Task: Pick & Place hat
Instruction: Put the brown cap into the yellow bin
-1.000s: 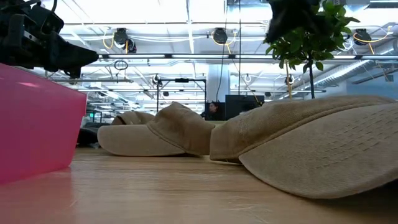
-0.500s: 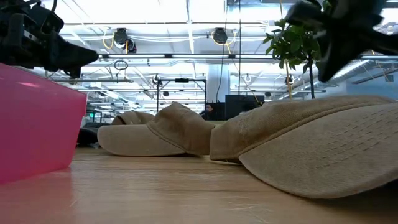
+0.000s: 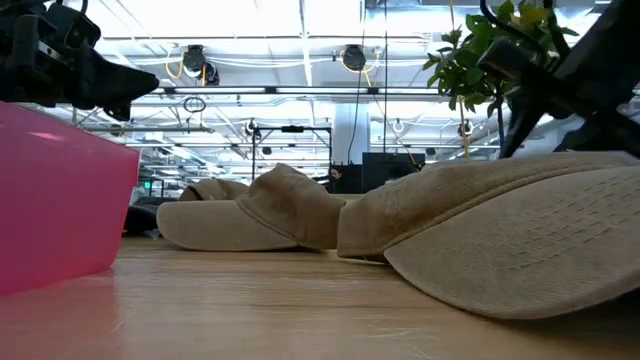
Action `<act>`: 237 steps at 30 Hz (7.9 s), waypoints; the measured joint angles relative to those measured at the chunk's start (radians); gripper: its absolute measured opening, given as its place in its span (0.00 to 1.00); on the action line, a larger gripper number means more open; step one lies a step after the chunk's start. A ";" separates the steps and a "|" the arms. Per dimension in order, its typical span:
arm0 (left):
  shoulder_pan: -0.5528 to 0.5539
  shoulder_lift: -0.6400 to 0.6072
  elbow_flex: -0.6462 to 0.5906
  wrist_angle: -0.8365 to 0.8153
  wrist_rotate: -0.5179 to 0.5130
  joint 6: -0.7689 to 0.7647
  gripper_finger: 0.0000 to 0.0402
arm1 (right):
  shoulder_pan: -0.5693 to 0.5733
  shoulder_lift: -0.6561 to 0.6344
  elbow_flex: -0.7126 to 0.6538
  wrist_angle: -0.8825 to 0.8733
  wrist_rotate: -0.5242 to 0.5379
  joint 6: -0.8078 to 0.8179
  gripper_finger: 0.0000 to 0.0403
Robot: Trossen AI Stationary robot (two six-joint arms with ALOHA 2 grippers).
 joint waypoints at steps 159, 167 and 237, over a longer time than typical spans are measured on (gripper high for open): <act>0.155 1.658 1.568 -0.443 0.434 0.205 0.69 | -0.510 0.174 0.947 -0.486 -0.669 -2.428 0.00; 0.151 1.678 1.567 -0.447 0.479 0.230 0.69 | -0.503 0.174 0.946 -0.417 -0.671 -2.460 0.00; 0.155 1.673 1.563 -0.515 0.351 0.250 0.06 | -0.498 0.168 0.947 -0.493 -0.310 -2.303 0.12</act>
